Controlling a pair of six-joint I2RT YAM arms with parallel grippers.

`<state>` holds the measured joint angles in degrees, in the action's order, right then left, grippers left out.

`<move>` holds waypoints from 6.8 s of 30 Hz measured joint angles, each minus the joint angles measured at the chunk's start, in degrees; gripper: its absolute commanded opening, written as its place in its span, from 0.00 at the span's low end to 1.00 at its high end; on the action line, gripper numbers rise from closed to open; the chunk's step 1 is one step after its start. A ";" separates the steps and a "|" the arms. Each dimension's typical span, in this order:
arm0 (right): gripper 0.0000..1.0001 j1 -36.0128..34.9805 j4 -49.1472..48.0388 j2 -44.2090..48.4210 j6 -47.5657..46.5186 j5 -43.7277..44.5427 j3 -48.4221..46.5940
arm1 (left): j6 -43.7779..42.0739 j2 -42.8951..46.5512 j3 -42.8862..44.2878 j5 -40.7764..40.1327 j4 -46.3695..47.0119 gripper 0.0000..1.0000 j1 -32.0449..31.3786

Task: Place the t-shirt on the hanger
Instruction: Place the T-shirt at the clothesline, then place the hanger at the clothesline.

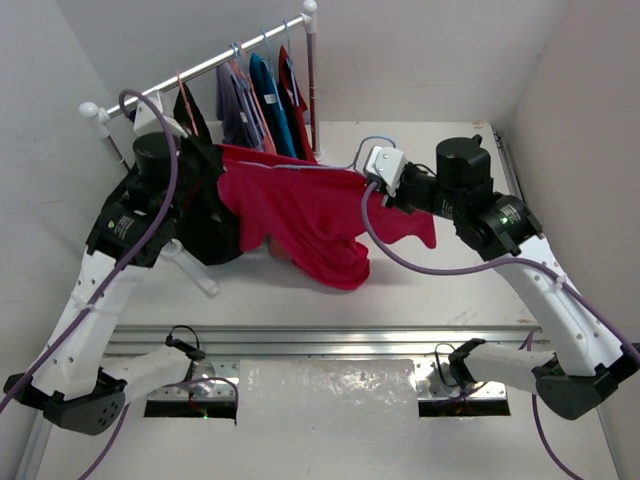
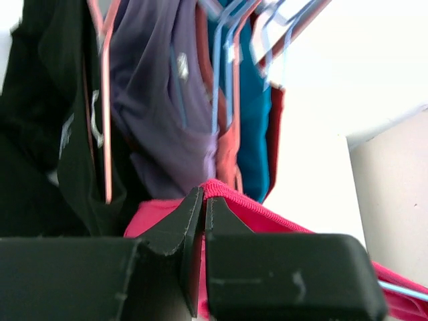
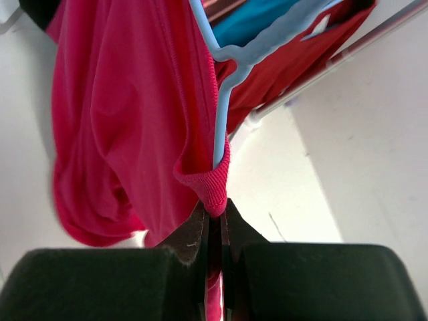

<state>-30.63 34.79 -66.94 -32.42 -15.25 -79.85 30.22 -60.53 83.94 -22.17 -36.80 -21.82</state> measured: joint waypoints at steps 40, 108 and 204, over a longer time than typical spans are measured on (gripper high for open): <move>0.00 0.61 -3.02 7.10 24.09 -18.97 -11.69 | -34.51 -10.21 24.87 35.26 -0.15 0.83 -25.97; 0.99 5.64 1.88 20.15 49.72 26.91 0.87 | -31.80 -35.45 44.00 -10.54 -3.65 0.00 -38.58; 0.00 -6.29 12.63 26.29 44.28 12.90 -8.94 | -13.94 1.53 17.11 -14.51 7.34 0.97 -43.25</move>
<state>-36.93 47.42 -40.64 11.86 -2.35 -88.79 16.27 -59.00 101.06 -36.69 -29.45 -65.08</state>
